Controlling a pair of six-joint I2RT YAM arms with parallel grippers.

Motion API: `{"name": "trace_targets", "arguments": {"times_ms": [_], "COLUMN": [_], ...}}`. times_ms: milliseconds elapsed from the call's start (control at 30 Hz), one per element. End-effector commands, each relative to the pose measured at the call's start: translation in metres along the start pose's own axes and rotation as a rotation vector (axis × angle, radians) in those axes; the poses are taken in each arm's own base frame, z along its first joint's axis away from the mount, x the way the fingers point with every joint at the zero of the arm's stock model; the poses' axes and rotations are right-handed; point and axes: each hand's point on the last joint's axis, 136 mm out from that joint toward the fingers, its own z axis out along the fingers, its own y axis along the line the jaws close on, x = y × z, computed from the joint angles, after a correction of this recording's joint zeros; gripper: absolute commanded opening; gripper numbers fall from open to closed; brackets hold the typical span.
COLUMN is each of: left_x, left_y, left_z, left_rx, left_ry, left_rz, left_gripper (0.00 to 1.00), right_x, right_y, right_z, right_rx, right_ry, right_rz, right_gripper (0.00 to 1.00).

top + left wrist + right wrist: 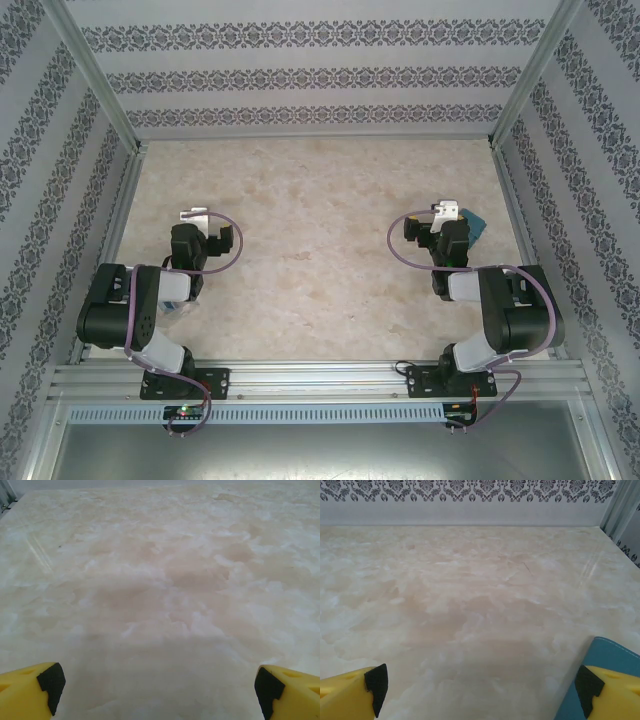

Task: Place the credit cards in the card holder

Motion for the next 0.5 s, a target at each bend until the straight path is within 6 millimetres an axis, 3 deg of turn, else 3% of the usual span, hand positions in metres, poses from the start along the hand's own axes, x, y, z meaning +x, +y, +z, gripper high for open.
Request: {"name": "trace_targets", "arguments": {"times_ms": [0,467], "left_x": [-0.0104,-0.0094], "left_y": [-0.0013,-0.0012], "left_z": [0.0021,0.0024], "left_rx": [0.007,0.015], "left_ry": [-0.029,-0.024], "left_rz": [0.001,-0.004], "left_gripper": [0.99,0.99], "right_x": [-0.0064,-0.0071], "right_y": [0.0012,0.0009], "right_z": [0.0013,0.0012], "right_rx": [-0.019,-0.017], "right_ry": [-0.022,-0.024], "right_rz": [0.008,0.007], "right_gripper": [0.98,0.98]}}
